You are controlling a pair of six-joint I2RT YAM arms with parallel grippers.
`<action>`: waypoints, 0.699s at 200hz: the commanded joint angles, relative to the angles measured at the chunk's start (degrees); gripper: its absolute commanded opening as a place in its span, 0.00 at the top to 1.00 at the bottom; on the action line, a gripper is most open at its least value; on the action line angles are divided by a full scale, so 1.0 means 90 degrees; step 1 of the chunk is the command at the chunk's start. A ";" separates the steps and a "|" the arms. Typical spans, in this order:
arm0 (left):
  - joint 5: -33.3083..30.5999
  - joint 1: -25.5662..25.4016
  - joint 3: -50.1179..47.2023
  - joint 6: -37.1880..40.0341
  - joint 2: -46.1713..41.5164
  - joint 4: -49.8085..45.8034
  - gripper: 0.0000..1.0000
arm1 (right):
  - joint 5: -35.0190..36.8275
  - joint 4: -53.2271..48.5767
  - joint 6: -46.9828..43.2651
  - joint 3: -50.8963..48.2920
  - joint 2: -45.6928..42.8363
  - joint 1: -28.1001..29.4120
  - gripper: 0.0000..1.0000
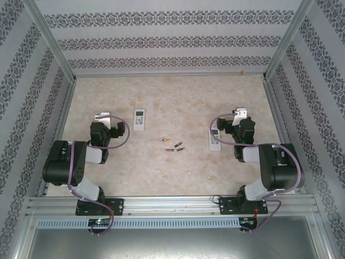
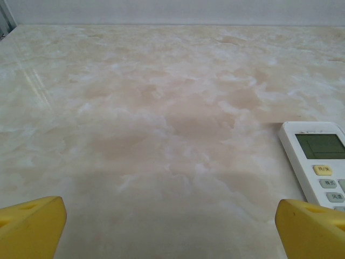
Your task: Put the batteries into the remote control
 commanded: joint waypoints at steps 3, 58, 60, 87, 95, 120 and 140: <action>0.0098 0.0027 0.0086 0.0041 -0.0021 0.0043 0.00 | 0.0041 -0.0048 0.0163 0.0026 -0.0284 -0.0108 0.02; 0.0160 0.0025 -0.0302 -0.0321 -0.2820 -0.1260 0.00 | 0.0527 -0.6086 0.2650 0.1797 -0.2773 -0.0095 0.03; 0.0152 0.0024 -0.0247 -0.0412 -0.2972 -0.1437 0.00 | 0.0421 -0.6271 0.2727 0.1885 -0.2805 -0.0083 0.03; 0.0454 -0.0159 0.1373 -0.1912 -0.3749 -0.4744 0.00 | -0.0724 -0.8323 0.3353 0.2997 -0.2796 0.0308 0.02; 0.0507 -0.0309 0.2063 -0.2175 -0.3566 -0.5894 0.00 | -0.0873 -0.8825 0.3406 0.3322 -0.2696 0.0545 0.02; 0.0854 -0.0961 0.3534 -0.2283 -0.2612 -0.7899 0.00 | -0.0946 -1.0058 0.3382 0.4325 -0.2105 0.1310 0.02; 0.0475 -0.1443 0.4204 -0.2567 -0.1802 -0.8602 0.00 | -0.1127 -1.0560 0.3454 0.4925 -0.1601 0.1707 0.02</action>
